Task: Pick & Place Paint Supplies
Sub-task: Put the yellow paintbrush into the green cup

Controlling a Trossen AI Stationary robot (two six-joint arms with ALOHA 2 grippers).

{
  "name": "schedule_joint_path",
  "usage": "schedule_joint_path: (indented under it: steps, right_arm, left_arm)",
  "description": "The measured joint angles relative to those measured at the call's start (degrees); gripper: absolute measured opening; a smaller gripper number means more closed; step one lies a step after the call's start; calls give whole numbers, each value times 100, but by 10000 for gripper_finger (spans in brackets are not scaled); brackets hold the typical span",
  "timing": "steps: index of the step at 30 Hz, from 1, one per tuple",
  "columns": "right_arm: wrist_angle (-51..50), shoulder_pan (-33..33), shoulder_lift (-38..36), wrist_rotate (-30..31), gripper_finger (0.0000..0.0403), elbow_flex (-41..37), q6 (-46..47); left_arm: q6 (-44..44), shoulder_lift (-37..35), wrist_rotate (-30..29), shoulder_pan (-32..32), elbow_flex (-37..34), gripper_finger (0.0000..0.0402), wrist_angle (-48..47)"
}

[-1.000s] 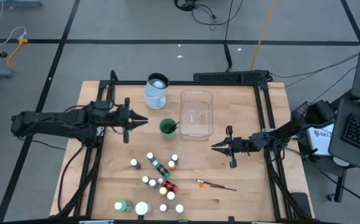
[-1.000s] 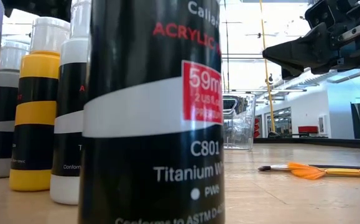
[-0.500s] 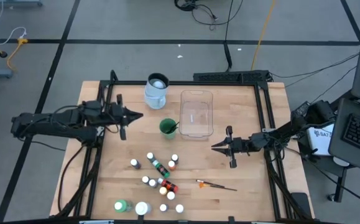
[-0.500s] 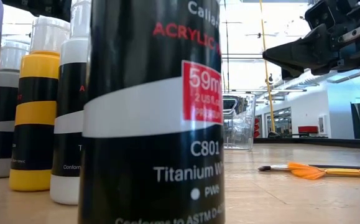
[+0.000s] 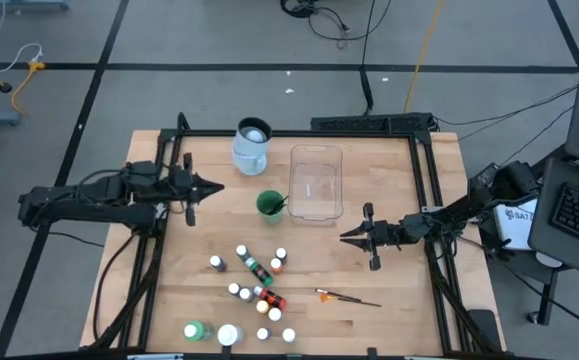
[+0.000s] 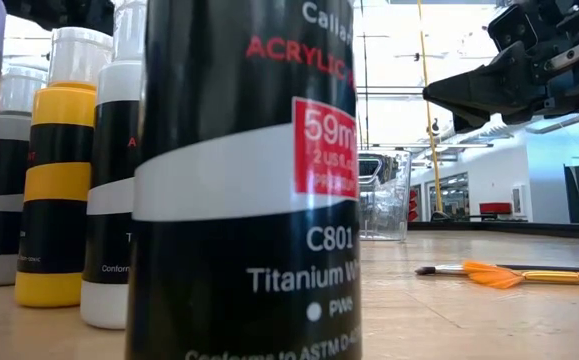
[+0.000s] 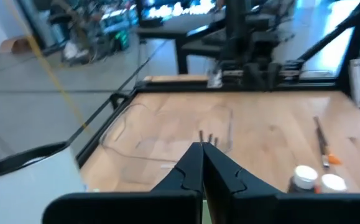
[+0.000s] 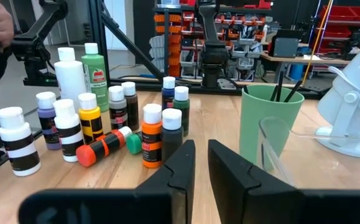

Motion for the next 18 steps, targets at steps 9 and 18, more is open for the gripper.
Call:
schedule_joint_path:
  steps: [9, 18]
  right_arm:
    - [-2, 0, 0, 0, 38, 0, -8]
    - [0, 0, 0, 2, 38, 0, 27]
  left_arm:
    - [46, -995, 1085, 105, -1567, 1, 1303]
    - [7, -1618, 1320, 399, -2237, 0, 1588]
